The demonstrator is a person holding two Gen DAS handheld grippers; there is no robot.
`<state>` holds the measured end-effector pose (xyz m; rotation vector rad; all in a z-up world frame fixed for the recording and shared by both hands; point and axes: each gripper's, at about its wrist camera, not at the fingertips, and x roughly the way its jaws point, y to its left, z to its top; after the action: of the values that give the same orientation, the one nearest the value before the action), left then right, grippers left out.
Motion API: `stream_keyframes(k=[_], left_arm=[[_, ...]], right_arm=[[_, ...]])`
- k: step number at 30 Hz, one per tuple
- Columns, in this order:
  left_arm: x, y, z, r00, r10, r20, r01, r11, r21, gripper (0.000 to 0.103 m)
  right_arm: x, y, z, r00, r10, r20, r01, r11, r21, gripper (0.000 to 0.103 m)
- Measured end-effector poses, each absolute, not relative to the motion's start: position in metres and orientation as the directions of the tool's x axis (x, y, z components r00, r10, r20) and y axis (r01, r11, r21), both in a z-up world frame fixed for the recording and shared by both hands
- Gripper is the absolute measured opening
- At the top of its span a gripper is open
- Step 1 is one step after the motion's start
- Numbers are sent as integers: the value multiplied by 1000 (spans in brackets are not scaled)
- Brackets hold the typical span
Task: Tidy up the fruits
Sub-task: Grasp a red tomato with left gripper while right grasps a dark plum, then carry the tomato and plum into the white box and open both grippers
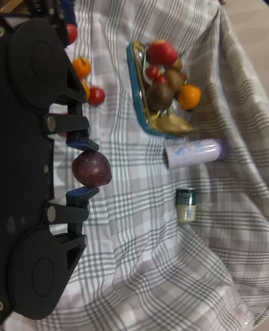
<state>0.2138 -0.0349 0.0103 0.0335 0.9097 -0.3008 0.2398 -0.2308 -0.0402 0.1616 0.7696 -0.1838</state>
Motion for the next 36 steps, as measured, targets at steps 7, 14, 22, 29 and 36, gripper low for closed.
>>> stream_keyframes(k=[7,14,22,29,36], left_arm=[[177,1,30,612,-198,-766,224,972,-73,43],[137,21,16,575,-181,-798,207,976,-72,43],[106,30,-9,508,-181,-842,191,977,-95,43],[109,24,-27,485,-155,-861,184,980,-72,43],[121,18,-35,484,-145,-863,187,981,-59,43]], right_arm=[[180,-198,-12,746,-51,-664,158,982,102,38],[123,-161,-15,728,28,-685,78,989,124,38],[71,-132,-49,617,92,-782,4,993,120,38],[42,-115,-77,518,134,-845,-41,990,133,38],[36,-108,-85,494,135,-859,-38,990,134,38]])
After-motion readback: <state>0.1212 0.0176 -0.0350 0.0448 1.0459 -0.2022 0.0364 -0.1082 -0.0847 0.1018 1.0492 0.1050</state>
